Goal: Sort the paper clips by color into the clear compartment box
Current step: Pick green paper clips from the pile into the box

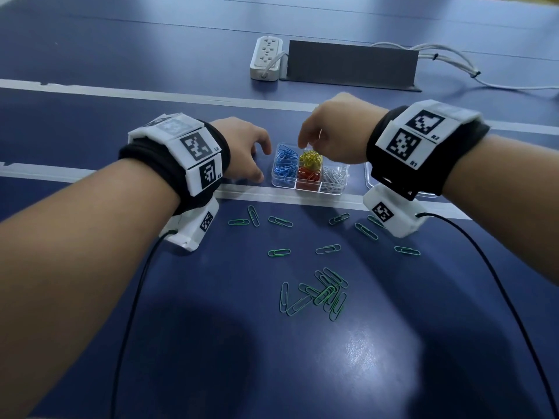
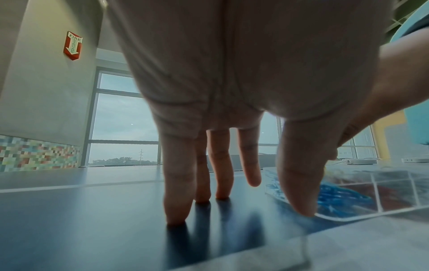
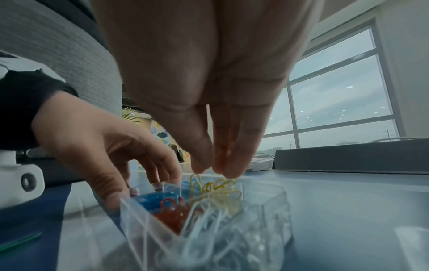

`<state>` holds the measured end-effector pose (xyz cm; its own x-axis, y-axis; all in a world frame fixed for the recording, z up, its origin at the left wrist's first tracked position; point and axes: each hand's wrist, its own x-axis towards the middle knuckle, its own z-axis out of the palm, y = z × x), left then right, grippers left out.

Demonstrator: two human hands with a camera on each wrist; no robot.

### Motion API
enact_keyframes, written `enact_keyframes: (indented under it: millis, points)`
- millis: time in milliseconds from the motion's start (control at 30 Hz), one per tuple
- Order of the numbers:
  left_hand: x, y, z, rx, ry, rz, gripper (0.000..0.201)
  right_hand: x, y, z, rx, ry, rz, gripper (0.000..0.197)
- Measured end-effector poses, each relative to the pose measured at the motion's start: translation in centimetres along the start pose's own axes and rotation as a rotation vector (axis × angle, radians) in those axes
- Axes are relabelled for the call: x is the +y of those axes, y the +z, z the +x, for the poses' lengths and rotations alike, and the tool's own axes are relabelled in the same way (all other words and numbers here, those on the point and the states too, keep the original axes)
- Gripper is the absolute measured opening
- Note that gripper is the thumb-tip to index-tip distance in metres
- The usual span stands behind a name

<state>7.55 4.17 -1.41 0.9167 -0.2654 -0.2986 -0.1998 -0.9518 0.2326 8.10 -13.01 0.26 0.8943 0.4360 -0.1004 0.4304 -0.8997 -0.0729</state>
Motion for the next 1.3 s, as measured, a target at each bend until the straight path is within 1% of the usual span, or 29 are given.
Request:
enact_keyframes:
  millis: [67, 100, 200, 267, 367, 433, 533, 567, 633, 733, 800, 900, 933, 1033, 1100, 1233, 1300]
  points:
    - [0.0, 0.0, 0.0, -0.002, -0.001, 0.001, 0.049, 0.0, 0.2, -0.2, -0.034, -0.008, -0.014, 0.036]
    - [0.0, 0.0, -0.1, 0.000, 0.001, 0.004, 0.049, 0.0, 0.1, -0.1, -0.029, -0.006, -0.017, 0.034]
    - [0.0, 0.1, -0.1, 0.003, 0.001, 0.008, 0.049, 0.2, -0.3, 0.0, 0.052, -0.004, 0.004, 0.025]
    - [0.1, 0.1, -0.1, 0.001, 0.000, 0.011, 0.049, 0.2, -0.3, 0.0, 0.048, -0.007, 0.021, 0.018]
    - [0.1, 0.2, -0.1, 0.002, 0.000, 0.025, 0.049, 0.1, 0.0, 0.0, -0.017, -0.039, -0.016, 0.015]
    - [0.1, 0.2, 0.0, 0.009, 0.005, 0.040, 0.049, 0.2, 0.0, 0.2, -0.003, -0.040, -0.013, 0.017]
    - [0.0, 0.2, 0.0, 0.008, 0.008, 0.047, 0.051, 0.6, -0.2, 0.4, 0.060, -0.005, 0.085, 0.016]
    - [0.0, 0.2, -0.1, 0.006, 0.009, 0.049, 0.051, 0.7, -0.1, 0.4, 0.062, -0.005, 0.103, 0.015]
    - [0.0, 0.2, -0.1, 0.005, 0.011, 0.048, 0.051, 1.0, 0.4, 0.3, 0.020, -0.006, 0.083, 0.015]
    - [-0.1, 0.2, -0.3, 0.011, 0.012, 0.034, 0.050, 1.5, 1.0, 0.4, -0.042, -0.008, 0.041, 0.019]
    - [-0.1, 0.2, -0.4, 0.011, 0.011, 0.030, 0.050, 1.7, 0.7, 0.3, -0.014, -0.014, 0.058, 0.024]
    - [0.0, 0.2, -0.6, 0.013, 0.011, 0.028, 0.050, 1.7, 0.0, 0.0, 0.077, -0.003, 0.111, 0.034]
    - [0.0, 0.2, -0.7, 0.013, 0.012, 0.032, 0.050, 1.7, -0.1, -0.1, 0.075, 0.001, 0.109, 0.036]
    - [0.2, 0.3, -0.9, 0.016, 0.015, 0.045, 0.051, 1.7, 0.5, -0.2, -0.040, -0.004, 0.026, 0.041]
    - [0.3, 0.4, -1.1, 0.010, 0.012, 0.047, 0.054, 1.7, 0.8, -0.3, -0.063, -0.016, 0.005, 0.042]
    - [-0.2, 0.3, -1.5, -0.009, -0.006, 0.004, 0.055, 2.1, -0.2, -1.0, 0.090, -0.030, 0.098, 0.042]
    - [-0.5, 0.3, -1.8, -0.031, -0.022, -0.042, 0.055, 2.4, -0.6, -1.8, 0.128, -0.046, 0.116, 0.042]
